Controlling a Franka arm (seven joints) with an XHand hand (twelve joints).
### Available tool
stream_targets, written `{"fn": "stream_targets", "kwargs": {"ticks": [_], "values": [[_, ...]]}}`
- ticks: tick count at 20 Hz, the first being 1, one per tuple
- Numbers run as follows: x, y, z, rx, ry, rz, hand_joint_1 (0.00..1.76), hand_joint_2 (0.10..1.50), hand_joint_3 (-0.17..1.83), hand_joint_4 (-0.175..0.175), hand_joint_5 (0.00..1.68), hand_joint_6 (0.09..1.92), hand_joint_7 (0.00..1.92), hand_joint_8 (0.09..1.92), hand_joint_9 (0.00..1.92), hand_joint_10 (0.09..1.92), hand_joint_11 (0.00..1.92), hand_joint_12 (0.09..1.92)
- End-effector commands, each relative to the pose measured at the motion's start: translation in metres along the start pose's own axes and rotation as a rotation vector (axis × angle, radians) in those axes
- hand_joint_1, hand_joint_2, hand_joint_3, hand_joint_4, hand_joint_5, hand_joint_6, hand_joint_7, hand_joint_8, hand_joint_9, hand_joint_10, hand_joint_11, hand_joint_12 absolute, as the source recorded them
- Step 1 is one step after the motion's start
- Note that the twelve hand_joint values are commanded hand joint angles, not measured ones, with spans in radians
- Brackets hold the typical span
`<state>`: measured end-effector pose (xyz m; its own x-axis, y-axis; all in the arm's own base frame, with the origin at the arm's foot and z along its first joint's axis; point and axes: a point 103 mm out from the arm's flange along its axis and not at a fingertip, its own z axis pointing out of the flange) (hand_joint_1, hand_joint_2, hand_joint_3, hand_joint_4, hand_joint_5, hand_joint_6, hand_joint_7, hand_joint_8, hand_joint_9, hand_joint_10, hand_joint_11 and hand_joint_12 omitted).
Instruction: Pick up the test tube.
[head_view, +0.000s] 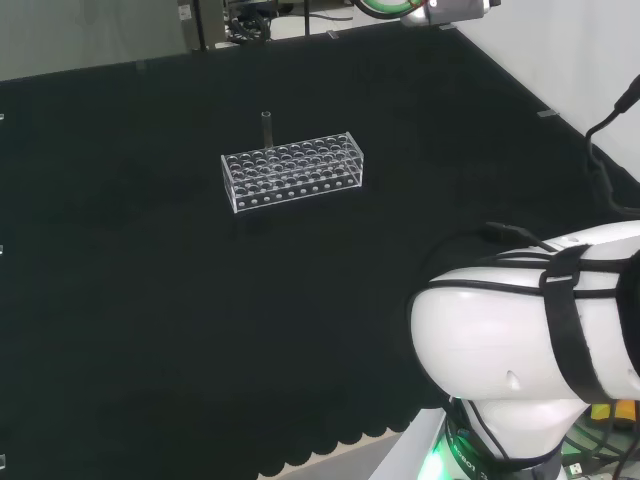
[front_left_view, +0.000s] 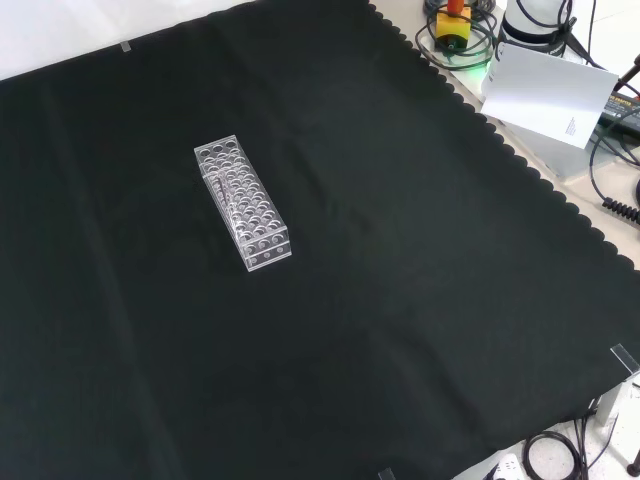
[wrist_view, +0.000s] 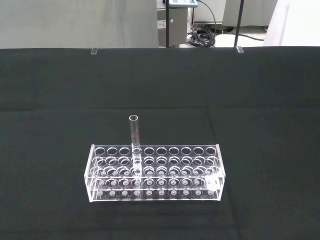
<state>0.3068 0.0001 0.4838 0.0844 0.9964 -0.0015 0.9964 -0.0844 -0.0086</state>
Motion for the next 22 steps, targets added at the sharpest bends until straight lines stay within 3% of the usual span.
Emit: {"fn": "stream_targets", "kwargs": {"ticks": [1,7,11,22], "values": [[0.000,0.000,0.000,-0.008,-0.007,-0.002,0.58,0.76,0.61,-0.019,0.00,0.09,0.00,0.17,0.00,0.40,0.00,1.16],[0.000,0.010,0.001,0.001,0.001,-0.019,0.58,0.82,0.51,-0.021,0.00,0.09,0.00,0.15,0.00,0.37,0.00,1.19],[0.006,0.024,0.003,-0.001,0.017,-0.042,0.58,0.84,0.46,-0.021,0.00,0.09,0.00,0.20,0.00,0.45,0.00,1.25],[0.016,0.086,0.016,0.075,-0.021,-0.060,0.59,0.85,0.43,-0.025,0.00,0.09,0.00,0.38,0.00,0.59,0.00,1.35]]}}
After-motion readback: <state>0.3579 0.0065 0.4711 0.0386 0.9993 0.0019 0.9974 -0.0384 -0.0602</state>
